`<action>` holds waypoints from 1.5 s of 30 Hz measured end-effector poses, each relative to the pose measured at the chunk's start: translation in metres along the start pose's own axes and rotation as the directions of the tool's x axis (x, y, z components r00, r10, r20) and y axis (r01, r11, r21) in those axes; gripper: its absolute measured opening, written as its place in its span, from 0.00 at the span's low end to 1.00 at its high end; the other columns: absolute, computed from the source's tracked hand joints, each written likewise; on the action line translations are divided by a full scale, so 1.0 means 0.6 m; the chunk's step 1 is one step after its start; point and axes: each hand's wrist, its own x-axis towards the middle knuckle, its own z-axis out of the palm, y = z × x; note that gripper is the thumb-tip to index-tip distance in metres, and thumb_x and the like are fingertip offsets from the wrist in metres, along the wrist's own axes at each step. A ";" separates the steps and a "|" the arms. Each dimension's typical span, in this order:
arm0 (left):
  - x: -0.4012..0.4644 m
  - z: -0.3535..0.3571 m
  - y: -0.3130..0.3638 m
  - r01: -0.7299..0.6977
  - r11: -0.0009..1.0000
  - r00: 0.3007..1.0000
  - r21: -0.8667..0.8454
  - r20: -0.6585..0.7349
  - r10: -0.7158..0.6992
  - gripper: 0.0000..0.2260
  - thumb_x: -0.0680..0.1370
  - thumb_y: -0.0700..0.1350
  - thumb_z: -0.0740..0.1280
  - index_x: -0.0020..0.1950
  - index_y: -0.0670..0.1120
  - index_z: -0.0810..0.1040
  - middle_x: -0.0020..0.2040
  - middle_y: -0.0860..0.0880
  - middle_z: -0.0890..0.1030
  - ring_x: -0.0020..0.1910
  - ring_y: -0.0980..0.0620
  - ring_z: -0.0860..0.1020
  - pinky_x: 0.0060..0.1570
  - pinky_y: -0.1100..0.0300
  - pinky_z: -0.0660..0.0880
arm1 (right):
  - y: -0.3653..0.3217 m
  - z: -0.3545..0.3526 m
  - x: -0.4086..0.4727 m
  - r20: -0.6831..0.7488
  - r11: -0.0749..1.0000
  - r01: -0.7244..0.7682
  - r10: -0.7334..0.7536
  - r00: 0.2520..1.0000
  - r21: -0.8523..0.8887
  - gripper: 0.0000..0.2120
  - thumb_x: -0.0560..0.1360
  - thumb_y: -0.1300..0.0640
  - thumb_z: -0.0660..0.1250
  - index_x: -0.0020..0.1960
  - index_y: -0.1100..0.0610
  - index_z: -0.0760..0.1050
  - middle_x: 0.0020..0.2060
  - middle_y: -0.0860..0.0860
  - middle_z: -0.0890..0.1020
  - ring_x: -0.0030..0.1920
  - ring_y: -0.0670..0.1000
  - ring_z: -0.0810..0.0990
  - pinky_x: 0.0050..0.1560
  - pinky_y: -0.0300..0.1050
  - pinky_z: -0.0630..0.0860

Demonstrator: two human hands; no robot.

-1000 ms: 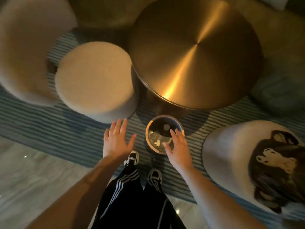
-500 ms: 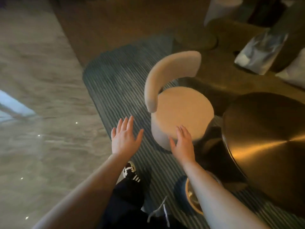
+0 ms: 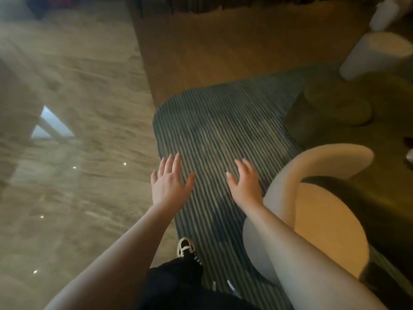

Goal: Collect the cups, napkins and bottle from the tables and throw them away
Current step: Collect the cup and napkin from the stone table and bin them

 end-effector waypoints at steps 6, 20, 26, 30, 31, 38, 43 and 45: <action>0.248 -0.061 -0.026 0.007 1.000 1.000 -0.011 -0.009 -0.007 0.35 0.77 0.67 0.48 0.78 0.50 0.50 0.78 0.49 0.55 0.77 0.51 0.48 0.73 0.46 0.51 | -0.108 -0.013 0.230 -0.078 0.999 0.022 -0.025 0.997 -0.031 0.25 0.79 0.47 0.58 0.73 0.54 0.62 0.75 0.53 0.58 0.75 0.52 0.56 0.73 0.50 0.58; 0.910 0.000 -0.011 0.052 0.999 0.998 0.000 -0.032 -0.052 0.33 0.78 0.66 0.48 0.78 0.52 0.48 0.78 0.48 0.54 0.77 0.49 0.49 0.73 0.45 0.50 | -0.147 0.036 0.888 -0.068 0.997 0.064 -0.067 0.995 -0.049 0.24 0.79 0.45 0.57 0.72 0.53 0.63 0.75 0.52 0.59 0.75 0.52 0.56 0.72 0.48 0.58; 1.268 -0.027 0.050 0.080 0.997 0.994 -0.017 -0.068 -0.081 0.32 0.78 0.64 0.51 0.78 0.51 0.51 0.77 0.48 0.57 0.76 0.49 0.51 0.72 0.45 0.52 | -0.193 -0.031 1.268 -0.067 0.994 0.077 -0.083 0.994 -0.078 0.24 0.80 0.45 0.57 0.73 0.54 0.63 0.75 0.52 0.59 0.75 0.53 0.55 0.73 0.51 0.57; 1.455 -0.030 0.074 0.074 0.997 0.993 -0.021 -0.089 -0.076 0.32 0.78 0.64 0.52 0.78 0.50 0.53 0.77 0.47 0.59 0.76 0.48 0.53 0.72 0.44 0.53 | -0.227 -0.050 1.453 -0.069 0.997 0.060 -0.064 0.996 -0.057 0.24 0.79 0.45 0.57 0.72 0.53 0.63 0.75 0.51 0.60 0.75 0.53 0.55 0.72 0.52 0.59; 1.500 -0.026 0.077 0.078 0.997 0.993 -0.023 -0.086 -0.080 0.32 0.78 0.63 0.53 0.78 0.50 0.54 0.77 0.47 0.60 0.76 0.48 0.53 0.72 0.44 0.53 | -0.233 -0.049 1.497 -0.060 0.996 0.066 -0.070 0.996 -0.061 0.24 0.79 0.45 0.57 0.72 0.53 0.63 0.75 0.51 0.60 0.75 0.52 0.56 0.72 0.51 0.59; 1.866 0.018 0.072 0.078 0.997 0.994 -0.028 -0.079 -0.080 0.34 0.76 0.66 0.50 0.78 0.50 0.53 0.76 0.47 0.60 0.76 0.49 0.53 0.71 0.43 0.54 | -0.260 -0.015 1.857 -0.038 0.995 0.049 -0.053 0.998 -0.083 0.24 0.79 0.44 0.56 0.73 0.51 0.63 0.75 0.50 0.59 0.74 0.53 0.57 0.71 0.52 0.60; 2.184 0.009 0.057 0.046 0.999 0.996 -0.011 -0.070 -0.047 0.34 0.76 0.66 0.48 0.78 0.50 0.52 0.77 0.48 0.59 0.76 0.49 0.54 0.71 0.43 0.55 | -0.328 0.010 2.164 -0.070 0.995 0.015 -0.022 0.997 -0.102 0.24 0.79 0.45 0.58 0.72 0.50 0.63 0.74 0.50 0.60 0.73 0.53 0.58 0.70 0.52 0.61; 2.308 -0.008 0.063 0.022 1.000 0.998 0.007 -0.057 -0.021 0.33 0.77 0.65 0.49 0.78 0.50 0.51 0.77 0.48 0.59 0.76 0.49 0.54 0.71 0.44 0.55 | -0.358 0.003 2.284 -0.086 0.993 0.007 -0.018 0.996 -0.119 0.24 0.79 0.46 0.59 0.72 0.51 0.64 0.74 0.51 0.61 0.74 0.54 0.58 0.71 0.52 0.60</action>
